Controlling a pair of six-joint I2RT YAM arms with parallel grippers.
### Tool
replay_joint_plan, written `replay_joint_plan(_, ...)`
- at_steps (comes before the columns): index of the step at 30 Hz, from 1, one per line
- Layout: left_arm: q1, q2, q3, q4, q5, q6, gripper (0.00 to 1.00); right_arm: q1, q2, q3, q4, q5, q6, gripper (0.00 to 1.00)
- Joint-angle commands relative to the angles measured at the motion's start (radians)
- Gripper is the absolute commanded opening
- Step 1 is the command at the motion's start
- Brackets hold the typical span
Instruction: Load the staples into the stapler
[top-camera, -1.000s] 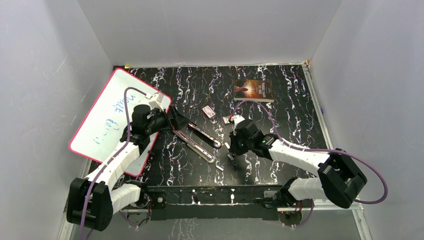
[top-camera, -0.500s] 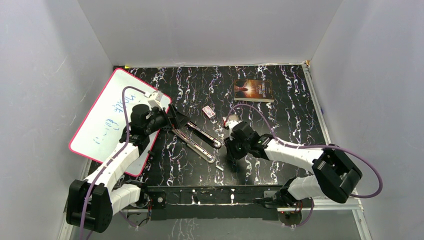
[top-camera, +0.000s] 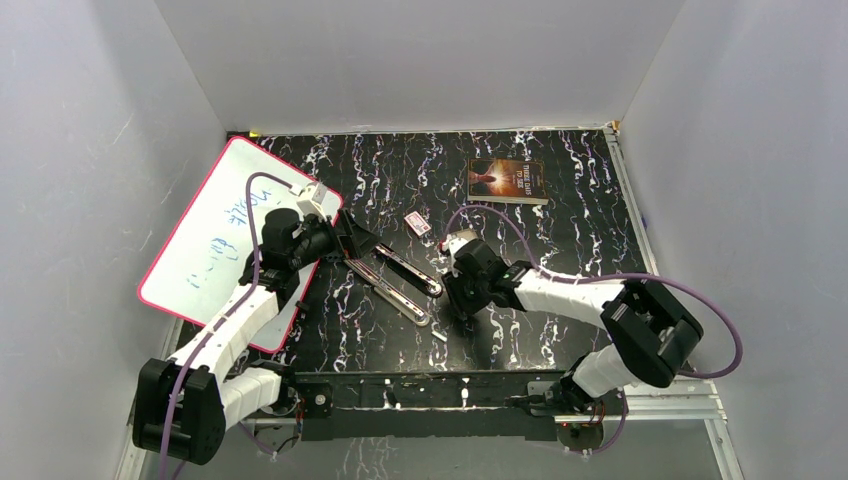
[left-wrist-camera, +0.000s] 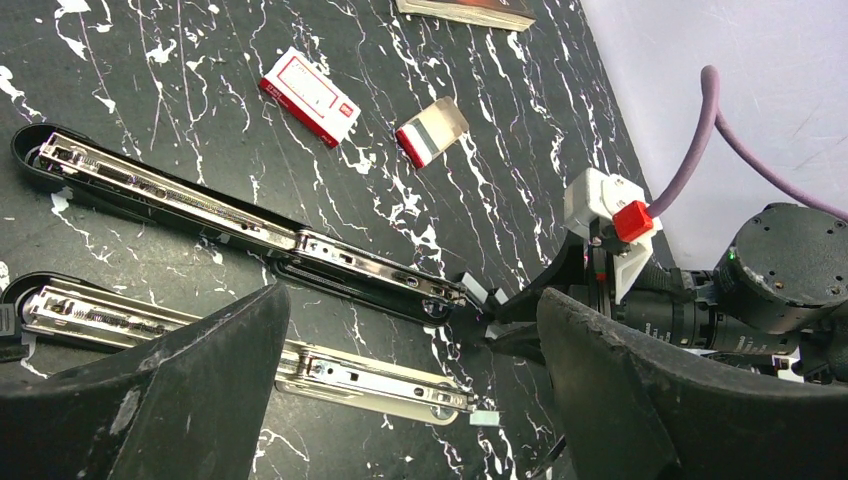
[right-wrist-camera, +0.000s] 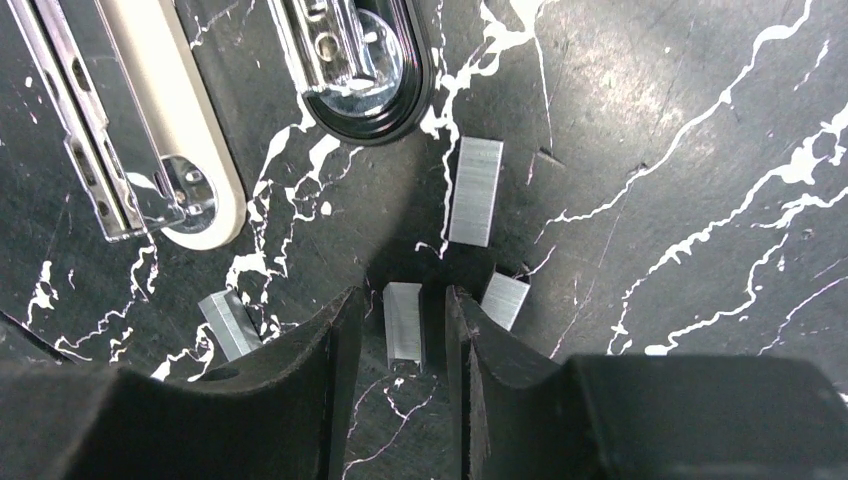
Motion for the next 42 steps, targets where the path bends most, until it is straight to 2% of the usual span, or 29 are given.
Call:
replay_joint_plan(1,-0.001,-0.005,0.021,0.004,0.020,0.022,0.93,0.005,0.018,0.051,0.011,0.009,-0.012,0.44)
replay_joint_plan(25,-0.001,-0.003,0.032,-0.027,0.012,0.033,0.93,0.107,0.061,0.082,-0.150,0.208,0.012,0.41)
replay_joint_plan(42,-0.002,0.000,0.026,-0.033,0.011,0.038,0.93,0.143,0.057,0.096,-0.189,0.198,0.047,0.40)
